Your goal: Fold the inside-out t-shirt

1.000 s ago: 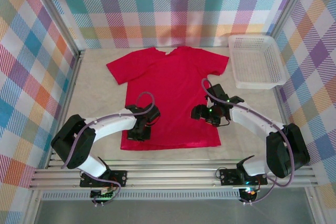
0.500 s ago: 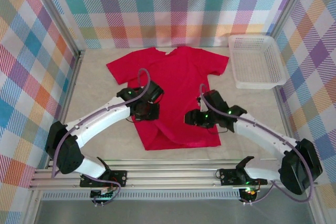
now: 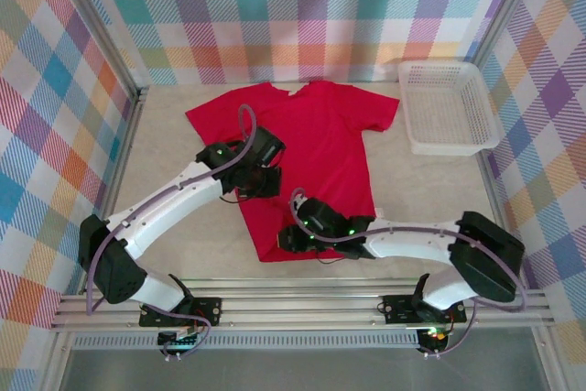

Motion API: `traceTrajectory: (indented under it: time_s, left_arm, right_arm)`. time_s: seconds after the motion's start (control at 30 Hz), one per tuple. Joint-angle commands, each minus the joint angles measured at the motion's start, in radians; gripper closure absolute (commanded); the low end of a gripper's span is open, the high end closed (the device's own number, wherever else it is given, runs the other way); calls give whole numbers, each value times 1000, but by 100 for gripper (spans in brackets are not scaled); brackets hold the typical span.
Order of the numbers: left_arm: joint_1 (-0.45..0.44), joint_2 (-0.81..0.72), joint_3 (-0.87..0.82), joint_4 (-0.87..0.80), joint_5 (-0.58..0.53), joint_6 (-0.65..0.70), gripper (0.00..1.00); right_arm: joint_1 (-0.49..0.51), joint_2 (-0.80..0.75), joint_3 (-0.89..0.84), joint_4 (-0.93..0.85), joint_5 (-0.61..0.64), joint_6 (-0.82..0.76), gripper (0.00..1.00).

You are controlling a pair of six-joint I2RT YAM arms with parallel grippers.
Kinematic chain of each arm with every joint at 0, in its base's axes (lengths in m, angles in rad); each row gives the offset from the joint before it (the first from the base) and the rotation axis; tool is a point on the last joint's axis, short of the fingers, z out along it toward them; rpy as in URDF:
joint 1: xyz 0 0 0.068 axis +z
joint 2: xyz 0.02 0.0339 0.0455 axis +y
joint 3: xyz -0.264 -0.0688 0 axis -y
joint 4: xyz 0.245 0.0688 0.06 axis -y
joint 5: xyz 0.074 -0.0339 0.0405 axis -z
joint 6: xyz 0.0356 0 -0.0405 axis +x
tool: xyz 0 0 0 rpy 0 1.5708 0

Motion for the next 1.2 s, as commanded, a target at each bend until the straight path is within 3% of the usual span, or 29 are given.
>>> traceTrajectory:
  time_s: [0.0,0.13,0.3,0.53,0.7,0.8,0.9,1.03,1.17]
  left_arm:
    - [27,-1,41,-43,19,28,100]
    - [37,-16,75,-71,5,49,100]
    - [45,-20,115,-95,-3,70,100]
    - [48,7,115,-45,22,67,100]
    - [48,44,113,3,65,53,100]
    - [48,63,114,39,94,39,100]
    - [48,99,124,64,118,31,100]
    - [57,156,154,70,145,32,100]
    - [66,185,179,70,164,33,100]
  right_arm:
    - [11,56,19,103,126,44,77]
    - [-20,66,7,70,287,2,78]
    - [-128,57,23,35,332,-113,76]
    - [-374,38,103,-46,394,-240,74]
    - [-454,58,180,-176,484,-203,75]
    - [-454,45,160,-199,444,-139,74]
    - [-434,26,117,-195,315,-57,69]
    - [-328,2,70,-159,229,-18,64]
    - [-238,10,19,-44,203,25,66]
